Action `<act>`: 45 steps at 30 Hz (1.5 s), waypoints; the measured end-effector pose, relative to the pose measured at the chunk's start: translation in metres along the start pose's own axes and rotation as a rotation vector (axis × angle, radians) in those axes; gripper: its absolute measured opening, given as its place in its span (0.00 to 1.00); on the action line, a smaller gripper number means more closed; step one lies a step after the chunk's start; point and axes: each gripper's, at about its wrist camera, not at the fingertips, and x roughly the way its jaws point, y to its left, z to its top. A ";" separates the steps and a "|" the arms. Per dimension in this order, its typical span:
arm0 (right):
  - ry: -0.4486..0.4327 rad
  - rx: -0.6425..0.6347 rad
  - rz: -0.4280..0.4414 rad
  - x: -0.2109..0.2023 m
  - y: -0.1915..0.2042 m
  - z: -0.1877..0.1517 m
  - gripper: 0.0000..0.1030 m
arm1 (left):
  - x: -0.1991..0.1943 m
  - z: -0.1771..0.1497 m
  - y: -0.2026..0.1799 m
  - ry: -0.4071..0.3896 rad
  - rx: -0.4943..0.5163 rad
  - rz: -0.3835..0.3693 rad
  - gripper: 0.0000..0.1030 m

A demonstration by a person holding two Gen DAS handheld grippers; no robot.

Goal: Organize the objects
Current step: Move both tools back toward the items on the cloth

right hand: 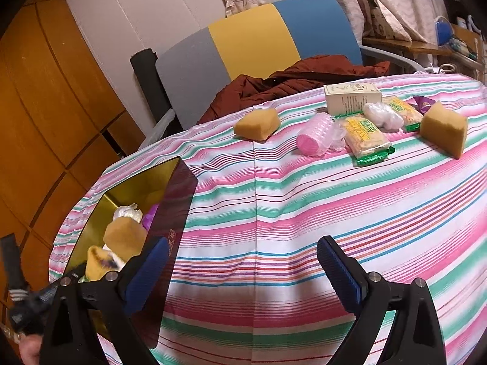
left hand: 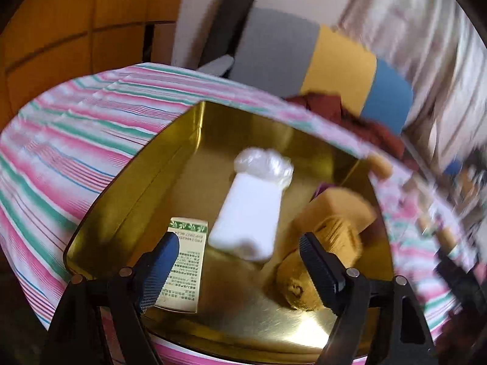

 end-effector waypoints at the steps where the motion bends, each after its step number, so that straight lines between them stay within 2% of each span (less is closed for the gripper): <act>1: 0.002 0.003 -0.002 0.000 -0.001 0.000 0.96 | -0.003 0.000 -0.003 -0.010 -0.002 0.009 0.80; 4: 0.013 0.008 -0.012 0.002 -0.006 -0.002 0.96 | -0.007 -0.005 -0.013 -0.023 0.027 0.002 0.80; 7: 0.021 0.003 -0.025 0.002 -0.011 -0.004 0.96 | -0.012 -0.009 -0.028 -0.035 0.046 -0.068 0.80; 12: 0.030 0.002 -0.058 0.002 -0.025 -0.006 0.96 | -0.028 -0.018 -0.065 -0.092 0.150 -0.202 0.80; 15: 0.035 0.007 -0.085 0.003 -0.038 -0.005 0.96 | -0.035 -0.027 -0.088 -0.080 0.206 -0.284 0.80; 24: 0.029 0.017 -0.170 0.002 -0.074 0.002 0.96 | -0.040 -0.064 -0.142 0.001 0.321 -0.434 0.81; 29: 0.011 -0.011 -0.212 0.003 -0.090 0.017 0.96 | -0.036 -0.084 -0.171 0.065 0.395 -0.447 0.81; 33: -0.021 -0.082 -0.259 0.012 -0.098 0.045 0.96 | -0.037 -0.095 -0.187 0.079 0.452 -0.452 0.81; 35: -0.033 -0.116 -0.294 0.020 -0.103 0.060 0.93 | -0.038 -0.098 -0.192 0.084 0.469 -0.449 0.81; 36: -0.034 -0.128 -0.307 0.025 -0.106 0.068 0.87 | -0.038 -0.099 -0.193 0.087 0.470 -0.447 0.81; 37: -0.028 -0.135 -0.321 0.032 -0.111 0.079 0.82 | -0.038 -0.100 -0.194 0.093 0.469 -0.447 0.81; 38: -0.021 -0.132 -0.327 0.037 -0.115 0.086 0.81 | -0.037 -0.101 -0.195 0.098 0.468 -0.447 0.81; 41: 0.010 -0.108 -0.320 0.056 -0.126 0.104 0.81 | -0.034 -0.102 -0.197 0.111 0.464 -0.437 0.81; 45: 0.044 -0.151 -0.347 0.078 -0.127 0.107 0.81 | -0.030 -0.102 -0.201 0.124 0.470 -0.429 0.81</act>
